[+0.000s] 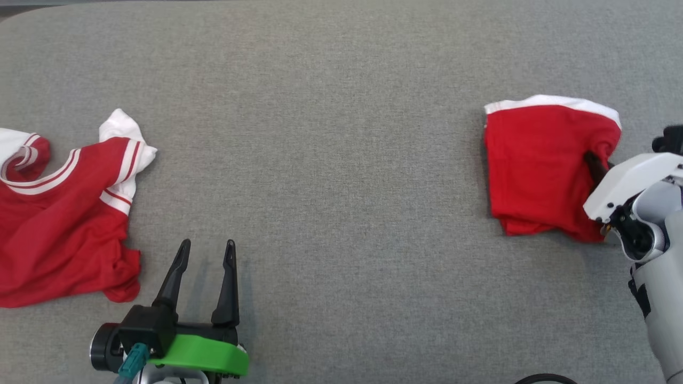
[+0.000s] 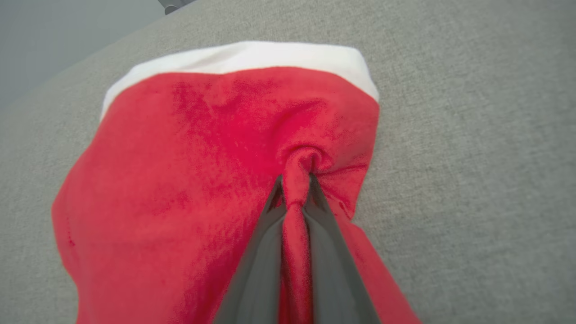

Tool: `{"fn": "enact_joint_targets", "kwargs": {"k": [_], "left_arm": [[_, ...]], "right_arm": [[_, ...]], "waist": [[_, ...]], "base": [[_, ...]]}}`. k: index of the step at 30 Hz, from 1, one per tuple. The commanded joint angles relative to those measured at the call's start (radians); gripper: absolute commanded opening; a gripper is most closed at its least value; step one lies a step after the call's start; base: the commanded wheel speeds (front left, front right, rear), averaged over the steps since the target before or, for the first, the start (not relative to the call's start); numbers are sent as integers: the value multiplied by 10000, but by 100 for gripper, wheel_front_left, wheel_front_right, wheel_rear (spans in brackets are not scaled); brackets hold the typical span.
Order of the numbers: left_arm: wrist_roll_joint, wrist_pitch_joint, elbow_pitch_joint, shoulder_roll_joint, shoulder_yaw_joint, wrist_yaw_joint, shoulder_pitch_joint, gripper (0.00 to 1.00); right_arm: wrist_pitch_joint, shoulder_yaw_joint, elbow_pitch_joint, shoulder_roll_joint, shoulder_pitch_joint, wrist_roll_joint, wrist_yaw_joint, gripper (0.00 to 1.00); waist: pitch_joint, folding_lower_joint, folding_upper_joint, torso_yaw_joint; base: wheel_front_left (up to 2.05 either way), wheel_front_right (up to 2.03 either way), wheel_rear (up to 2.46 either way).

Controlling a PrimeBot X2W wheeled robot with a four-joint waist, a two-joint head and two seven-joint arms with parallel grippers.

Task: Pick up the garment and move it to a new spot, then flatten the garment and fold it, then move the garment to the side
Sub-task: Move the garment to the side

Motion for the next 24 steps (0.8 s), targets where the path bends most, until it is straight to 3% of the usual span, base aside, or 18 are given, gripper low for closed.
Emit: {"fn": "enact_joint_targets", "kwargs": {"k": [1,7,11,16,24], "left_arm": [[51,-3,-73,26,24,-6,-214,100],[290,-4,-231,26,13,-180,-756,100],[562,-4,-338,27,-164,-364,-1519,100],[624,-4,-460,29,-30,-442,-1850,100],[594,-4,-891,24,339,-482,-1715,100]], "right_arm": [[-27,404,-267,-314,-304,62,1,0],[90,1085,-635,-1350,-1163,-330,-2,0],[490,1059,-695,-2502,-2203,-858,-2,0],[961,831,-411,-3656,-2837,-1491,-2,0],[1423,1324,-277,-5389,-2796,-1893,-2,0]], "waist": [[407,-2,-1,-400],[1233,-2,-1,-794],[2297,-2,-1,-867],[2899,-2,-1,-627],[3141,-2,-1,-175]], "base": [[0,0,0],[0,0,0],[0,0,0],[0,0,0],[0,0,0]]}}
